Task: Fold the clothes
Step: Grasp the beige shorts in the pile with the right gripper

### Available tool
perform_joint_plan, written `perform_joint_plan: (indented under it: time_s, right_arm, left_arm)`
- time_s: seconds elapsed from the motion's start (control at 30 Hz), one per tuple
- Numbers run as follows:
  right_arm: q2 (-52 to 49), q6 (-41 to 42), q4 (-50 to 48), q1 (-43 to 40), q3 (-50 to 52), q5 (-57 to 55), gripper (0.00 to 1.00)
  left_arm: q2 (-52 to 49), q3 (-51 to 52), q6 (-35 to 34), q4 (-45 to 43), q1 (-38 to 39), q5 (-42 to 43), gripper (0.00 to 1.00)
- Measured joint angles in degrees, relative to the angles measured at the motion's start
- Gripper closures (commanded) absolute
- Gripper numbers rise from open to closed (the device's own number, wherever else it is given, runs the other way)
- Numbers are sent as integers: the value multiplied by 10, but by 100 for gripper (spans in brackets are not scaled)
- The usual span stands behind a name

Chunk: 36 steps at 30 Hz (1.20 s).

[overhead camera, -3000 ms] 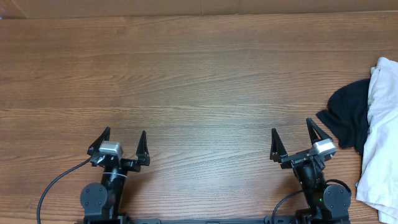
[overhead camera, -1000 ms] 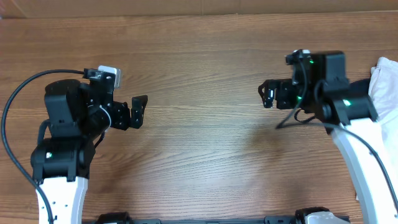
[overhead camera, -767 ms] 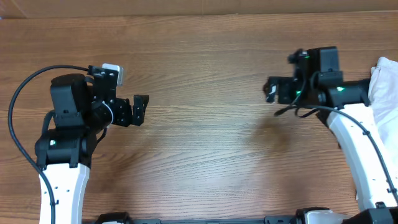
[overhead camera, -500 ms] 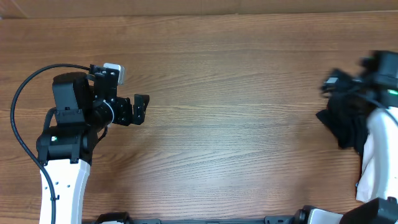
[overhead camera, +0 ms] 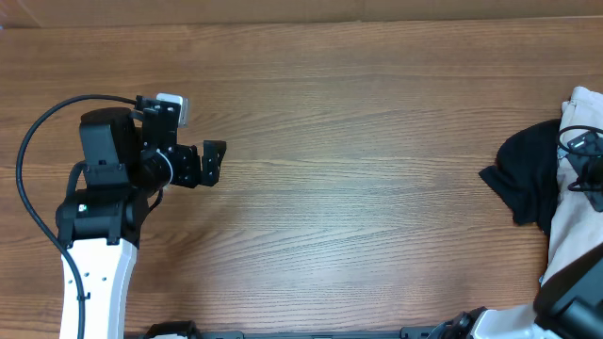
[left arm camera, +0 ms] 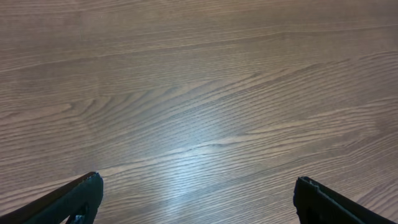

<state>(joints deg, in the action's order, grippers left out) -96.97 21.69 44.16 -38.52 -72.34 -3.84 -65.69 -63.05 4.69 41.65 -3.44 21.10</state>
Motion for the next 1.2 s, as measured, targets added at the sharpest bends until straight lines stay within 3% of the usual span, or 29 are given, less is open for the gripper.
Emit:
perform_joint_plan:
  time_s: [0.13,0.23,0.47,0.53,0.57,0.63,0.77,0.8,0.83,0.87,0.9,0.97,1.03,1.2]
  right_arm:
    - [-38,26,-3,0,0,-50,6]
    - [-51,35,-13,0,0,-74,12]
    - [-52,45,-16,0,0,-108,56]
    - [-52,46,-15,0,0,-115,71]
    - [-52,47,-16,0,0,-118,84]
    - [-52,50,-17,0,0,-123,96]
    - [-52,45,-21,0,0,-129,96]
    - [-52,36,-27,0,0,-126,87]
    - [-52,26,-37,0,0,-118,72]
    - [-52,14,-48,0,0,-107,47]
    - [-52,-5,-56,0,0,-96,29]
    - [-52,-32,-66,3,-1,-74,17]
    - [-52,-53,-72,7,-1,-61,12]
    - [-59,-83,-78,15,-1,-48,10]
  left_arm:
    - [-14,0,-5,-1,0,2,0]
    - [-27,0,-13,-1,0,4,0]
    - [-59,0,-17,-1,0,7,0]
    - [-65,0,-17,-1,0,10,0]
    - [-67,0,-17,-1,0,11,0]
    - [-71,0,-17,-1,0,12,0]
    - [-77,0,-17,-1,0,13,0]
    - [-77,0,-17,-2,0,13,0]
    - [-77,0,-17,-3,0,13,0]
    - [-77,0,-17,-5,0,13,0]
    - [-77,0,-17,-8,0,13,0]
    - [-77,0,-17,-11,0,13,0]
    - [-77,0,-17,-13,0,14,0]
    - [-77,0,-17,-14,0,14,0]
